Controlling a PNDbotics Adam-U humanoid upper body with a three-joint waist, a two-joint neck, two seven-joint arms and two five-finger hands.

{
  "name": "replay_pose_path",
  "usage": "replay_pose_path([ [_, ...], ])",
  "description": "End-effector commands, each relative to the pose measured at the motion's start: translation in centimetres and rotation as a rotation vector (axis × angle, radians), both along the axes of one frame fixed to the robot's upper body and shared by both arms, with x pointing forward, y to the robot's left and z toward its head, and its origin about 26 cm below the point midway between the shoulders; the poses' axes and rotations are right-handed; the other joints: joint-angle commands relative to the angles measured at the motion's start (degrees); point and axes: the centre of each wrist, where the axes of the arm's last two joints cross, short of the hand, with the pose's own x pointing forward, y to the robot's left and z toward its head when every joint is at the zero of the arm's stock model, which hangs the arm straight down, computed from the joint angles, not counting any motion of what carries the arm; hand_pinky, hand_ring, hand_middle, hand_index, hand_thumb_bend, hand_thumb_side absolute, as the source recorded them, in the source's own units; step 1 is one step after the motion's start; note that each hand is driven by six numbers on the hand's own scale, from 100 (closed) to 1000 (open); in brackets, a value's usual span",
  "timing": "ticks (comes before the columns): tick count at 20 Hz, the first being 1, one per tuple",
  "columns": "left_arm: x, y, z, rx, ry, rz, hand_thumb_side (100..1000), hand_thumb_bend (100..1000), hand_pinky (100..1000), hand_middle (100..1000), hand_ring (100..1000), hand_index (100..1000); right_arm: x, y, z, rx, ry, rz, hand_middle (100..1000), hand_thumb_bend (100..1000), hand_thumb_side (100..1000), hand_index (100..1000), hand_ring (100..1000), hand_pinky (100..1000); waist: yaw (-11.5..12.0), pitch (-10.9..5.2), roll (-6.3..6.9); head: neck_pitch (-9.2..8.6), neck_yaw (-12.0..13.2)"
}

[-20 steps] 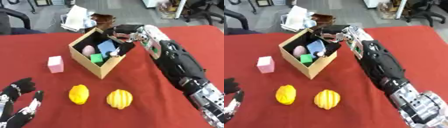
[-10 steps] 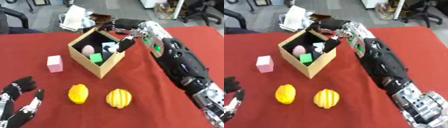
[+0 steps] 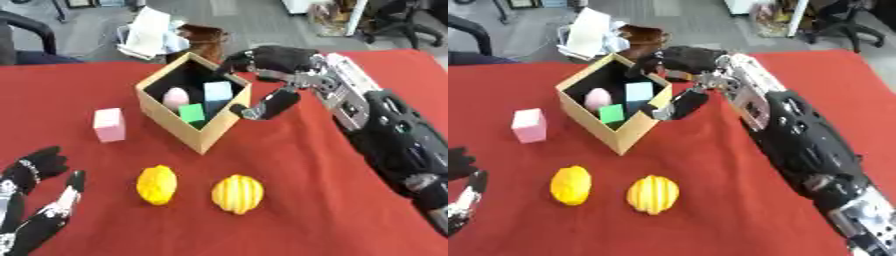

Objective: Pick up objects on the table and place them in the box.

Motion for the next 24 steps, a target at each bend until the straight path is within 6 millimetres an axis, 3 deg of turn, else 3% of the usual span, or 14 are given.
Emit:
replay_pose_path([
  [1,0.0,0.4,0.6,0.013,-0.024,0.017,420,377,751,641,662,803,-1.7,0.2,0.4,-0.020,0.015,0.038,812,125,540,928,782,801,-0.13,-2.02,-0.74,0.41,0.32],
  [8,0.0,0.3,0.5,0.012,-0.021,0.011,419,379,751,640,661,803,-3.0,1.4,-3.0,-0.042,0.228,0.023,817,100,479,936,779,792,-0.21,-2.17,-0.29,1.12,1.02],
  [17,0.0,0.3,0.5,0.011,-0.021,0.011,419,379,751,640,661,803,-3.1,1.6,-2.8,-0.069,0.276,0.023,817,100,479,936,779,792,-0.25,-2.21,-0.20,1.28,1.50],
  [18,0.0,0.2,0.5,0.011,-0.020,0.009,421,380,751,640,660,804,-3.1,1.8,-3.5,-0.080,0.295,0.023,817,100,392,938,775,792,-0.16,-2.14,-0.15,1.65,1.85],
  [20,0.0,0.2,0.5,0.009,-0.017,0.007,421,380,751,640,660,804,-3.0,2.2,-5.2,-0.121,0.335,0.021,817,100,392,938,775,792,-0.12,-2.18,-0.08,2.08,2.17],
  [24,0.0,0.2,0.4,0.008,-0.016,0.007,421,380,751,640,660,804,-2.7,2.2,-6.1,-0.145,0.337,0.022,817,100,392,938,775,792,-0.15,-2.19,-0.04,2.21,2.28],
])
